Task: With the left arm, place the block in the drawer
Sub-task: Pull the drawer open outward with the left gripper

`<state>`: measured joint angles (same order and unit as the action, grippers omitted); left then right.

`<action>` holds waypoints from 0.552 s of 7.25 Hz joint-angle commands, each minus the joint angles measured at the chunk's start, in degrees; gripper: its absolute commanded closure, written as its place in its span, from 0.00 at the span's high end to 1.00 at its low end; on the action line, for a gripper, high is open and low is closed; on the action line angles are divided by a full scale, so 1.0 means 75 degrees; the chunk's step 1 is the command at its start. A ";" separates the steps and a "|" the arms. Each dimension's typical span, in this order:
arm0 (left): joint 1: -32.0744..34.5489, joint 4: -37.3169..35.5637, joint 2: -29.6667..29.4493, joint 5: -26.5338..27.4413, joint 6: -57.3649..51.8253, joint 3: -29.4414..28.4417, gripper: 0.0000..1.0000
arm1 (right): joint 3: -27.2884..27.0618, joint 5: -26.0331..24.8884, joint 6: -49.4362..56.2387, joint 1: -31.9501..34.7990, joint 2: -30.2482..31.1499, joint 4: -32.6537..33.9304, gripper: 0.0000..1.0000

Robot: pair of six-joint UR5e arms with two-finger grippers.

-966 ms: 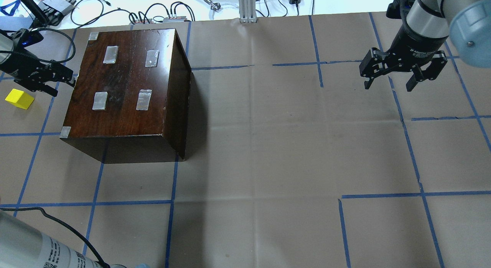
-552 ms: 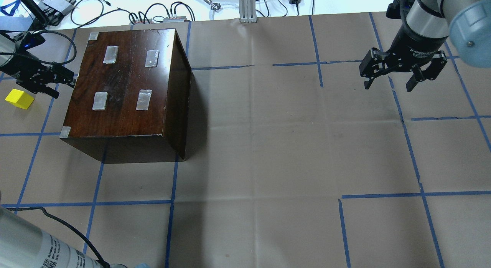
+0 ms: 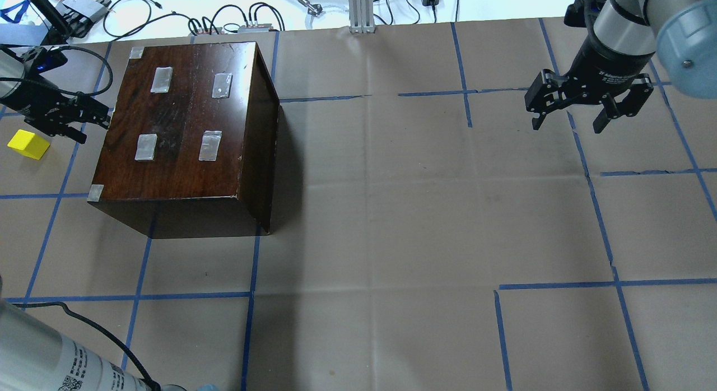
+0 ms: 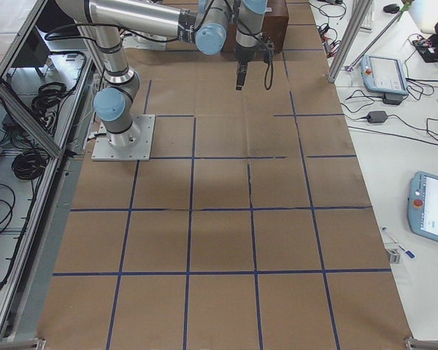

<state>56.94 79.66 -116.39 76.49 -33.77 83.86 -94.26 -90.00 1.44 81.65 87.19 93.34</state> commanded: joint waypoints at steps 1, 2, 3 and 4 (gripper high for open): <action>-0.0080 -0.0062 -0.0021 0.0021 -0.0196 0.0010 0.98 | -0.0007 0.0000 -0.0005 0.0000 0.0000 0.0000 1.00; -0.0092 -0.0062 -0.0021 0.0044 -0.0313 0.0010 0.98 | -0.0007 0.0000 0.0007 0.0000 0.0000 0.0000 1.00; -0.0092 -0.0062 -0.0055 0.0241 -0.0337 0.0010 0.97 | 0.0005 0.0000 -0.0005 0.0000 0.0000 0.0000 1.00; -0.0092 -0.0062 -0.0056 0.0475 -0.0326 0.0010 0.96 | -0.0006 0.0000 0.0007 0.0000 0.0000 0.0000 1.00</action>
<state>56.29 79.20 -116.72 78.26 -36.09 83.93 -94.28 -90.00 1.45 81.65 87.19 93.34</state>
